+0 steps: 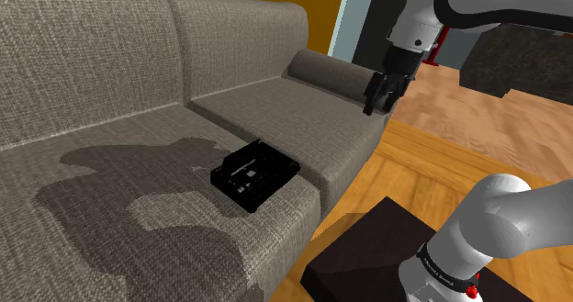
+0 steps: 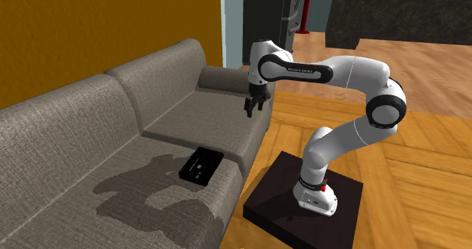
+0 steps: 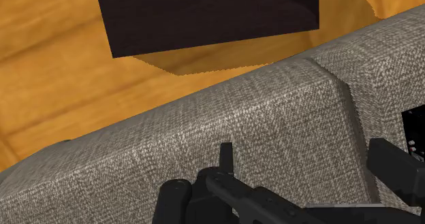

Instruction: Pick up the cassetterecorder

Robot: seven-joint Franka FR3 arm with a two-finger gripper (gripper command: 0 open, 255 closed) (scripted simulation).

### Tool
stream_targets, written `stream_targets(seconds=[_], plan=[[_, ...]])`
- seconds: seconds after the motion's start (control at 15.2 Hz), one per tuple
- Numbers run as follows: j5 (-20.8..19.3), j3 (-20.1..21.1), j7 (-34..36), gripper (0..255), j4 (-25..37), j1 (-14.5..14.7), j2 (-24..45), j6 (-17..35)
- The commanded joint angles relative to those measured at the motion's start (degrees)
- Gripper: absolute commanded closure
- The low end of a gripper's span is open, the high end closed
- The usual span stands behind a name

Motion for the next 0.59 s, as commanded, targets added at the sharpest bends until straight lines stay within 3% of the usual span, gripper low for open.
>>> stream_targets(seconds=[0.0, 0.53], plan=[[0.0, 0.0, 0.0, 0, 0.0, 0.0, 0.0, 0.0], [11.9, 12.8, 27.6, 0, -4.1, -2.0, -1.5, 7.0]])
